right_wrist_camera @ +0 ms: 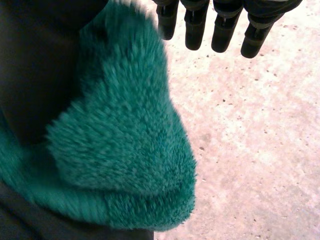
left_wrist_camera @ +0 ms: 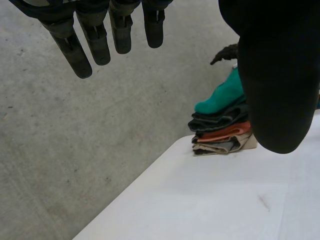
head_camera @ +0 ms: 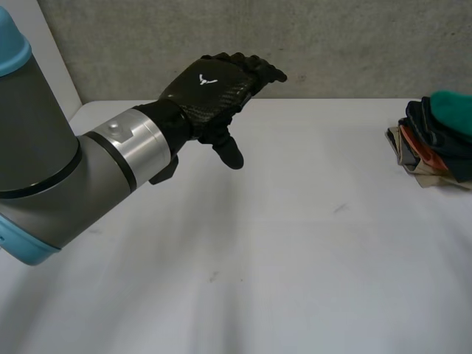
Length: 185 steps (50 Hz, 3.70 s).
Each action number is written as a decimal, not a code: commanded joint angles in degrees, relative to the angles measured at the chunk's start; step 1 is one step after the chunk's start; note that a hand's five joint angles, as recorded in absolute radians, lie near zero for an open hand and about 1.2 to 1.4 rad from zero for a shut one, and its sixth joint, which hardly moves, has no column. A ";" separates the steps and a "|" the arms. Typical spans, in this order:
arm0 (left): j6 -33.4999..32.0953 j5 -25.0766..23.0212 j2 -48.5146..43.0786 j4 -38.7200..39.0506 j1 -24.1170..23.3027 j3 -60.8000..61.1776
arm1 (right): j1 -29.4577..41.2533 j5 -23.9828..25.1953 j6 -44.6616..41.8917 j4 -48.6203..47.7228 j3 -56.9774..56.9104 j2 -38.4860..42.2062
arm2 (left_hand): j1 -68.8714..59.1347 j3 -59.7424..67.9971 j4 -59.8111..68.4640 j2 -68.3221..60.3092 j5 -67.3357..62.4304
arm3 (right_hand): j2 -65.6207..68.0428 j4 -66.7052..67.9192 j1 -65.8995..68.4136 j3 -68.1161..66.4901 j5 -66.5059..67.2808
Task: Fold the laundry.
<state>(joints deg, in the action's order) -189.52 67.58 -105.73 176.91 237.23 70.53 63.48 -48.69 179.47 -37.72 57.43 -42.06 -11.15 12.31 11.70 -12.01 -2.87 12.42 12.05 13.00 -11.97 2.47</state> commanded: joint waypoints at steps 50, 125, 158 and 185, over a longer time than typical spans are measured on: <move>-36.71 4.58 -37.26 6.77 41.47 -13.84 | 41.81 -22.85 -37.18 13.20 45.23 -30.54 | -3.59 2.43 3.04 -2.73 -1.87 | -2.42 -2.05 -3.00 1.97 -2.47; -12.28 17.59 -0.17 12.93 17.21 37.93 | 61.14 -24.00 -29.36 40.10 29.68 -24.22 | -15.05 13.89 14.49 -14.19 -13.32 | 3.21 3.58 2.63 -3.66 3.16; -12.81 20.75 3.06 19.79 15.54 23.26 | 54.84 -31.38 -20.23 30.08 11.22 -22.70 | -68.85 67.69 68.30 -67.99 -67.13 | 67.58 67.95 67.00 -68.03 67.53; -11.93 16.88 7.90 20.58 9.83 32.04 | 36.89 -31.21 -23.72 43.17 17.19 -20.61 | -68.85 67.69 68.30 -67.99 -67.13 | -2.42 -2.05 -3.00 1.97 -2.47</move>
<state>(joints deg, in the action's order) -201.41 84.46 -97.99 197.53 247.95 101.73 99.98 -80.12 159.84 3.16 75.14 -62.98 -66.14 68.24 68.71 -68.56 -56.38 12.24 12.02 12.82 -11.85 2.43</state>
